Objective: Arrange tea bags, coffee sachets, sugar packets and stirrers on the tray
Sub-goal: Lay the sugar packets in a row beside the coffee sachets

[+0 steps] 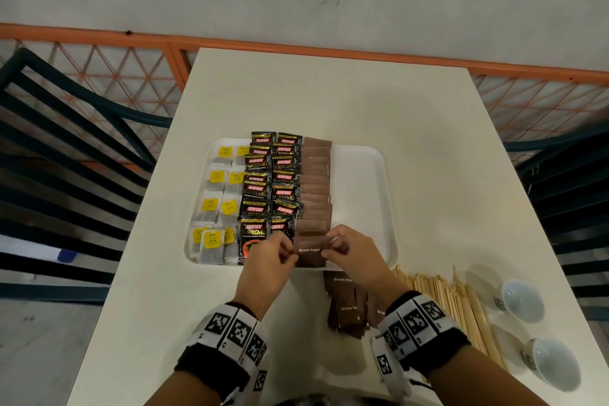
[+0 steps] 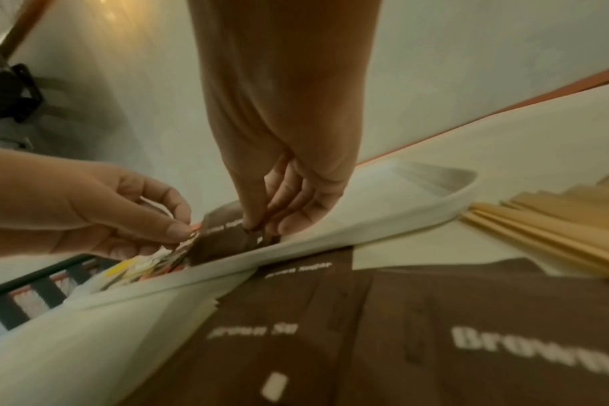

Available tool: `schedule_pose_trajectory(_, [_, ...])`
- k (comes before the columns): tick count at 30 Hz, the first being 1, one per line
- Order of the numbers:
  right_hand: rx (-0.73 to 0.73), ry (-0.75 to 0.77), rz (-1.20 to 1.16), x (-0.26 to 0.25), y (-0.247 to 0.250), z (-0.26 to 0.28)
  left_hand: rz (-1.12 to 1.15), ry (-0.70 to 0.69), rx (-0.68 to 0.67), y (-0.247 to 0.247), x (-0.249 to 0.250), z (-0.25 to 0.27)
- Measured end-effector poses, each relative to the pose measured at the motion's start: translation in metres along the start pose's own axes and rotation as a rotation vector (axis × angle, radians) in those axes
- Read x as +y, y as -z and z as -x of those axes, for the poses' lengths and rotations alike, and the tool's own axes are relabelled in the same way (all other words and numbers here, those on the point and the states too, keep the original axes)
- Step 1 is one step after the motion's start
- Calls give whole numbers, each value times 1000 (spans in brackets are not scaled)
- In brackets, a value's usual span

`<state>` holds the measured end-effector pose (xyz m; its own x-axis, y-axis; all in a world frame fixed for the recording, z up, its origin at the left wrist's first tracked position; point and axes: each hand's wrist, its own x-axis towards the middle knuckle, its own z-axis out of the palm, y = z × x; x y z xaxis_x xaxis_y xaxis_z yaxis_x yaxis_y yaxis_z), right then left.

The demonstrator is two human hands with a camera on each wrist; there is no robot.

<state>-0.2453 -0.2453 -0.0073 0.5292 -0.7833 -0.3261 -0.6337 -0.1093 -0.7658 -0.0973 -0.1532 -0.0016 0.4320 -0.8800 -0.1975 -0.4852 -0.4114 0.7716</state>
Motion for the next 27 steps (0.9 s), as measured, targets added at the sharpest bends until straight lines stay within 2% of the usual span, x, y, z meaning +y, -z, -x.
schedule_pose_trajectory(2, [-20,15,33,-1,-2,0,-63,-3,-16,-4,-2,3])
schedule_pose_trajectory(8, [-65,59,156,-3,-5,-1,-261,-186,-125,-14,-10,8])
schedule_pose_trajectory(14, [89,68,170,3,18,12,-307,-275,-87,-15,-5,20])
schedule_pose_trajectory(17, [166,47,227,14,42,29,-283,-263,-194,-21,2,29])
schedule_pose_trajectory(19, [157,34,288,25,51,46,-291,-252,-308,-27,10,34])
schedule_pose_trajectory(22, [176,119,450,45,54,78,-376,-309,-485,-40,15,42])
schedule_pose_trajectory(24, [97,201,635,56,51,96,-531,-411,-532,-49,16,46])
schedule_pose_trajectory(27, [-248,199,883,71,47,114,-720,-498,-568,-61,17,50])
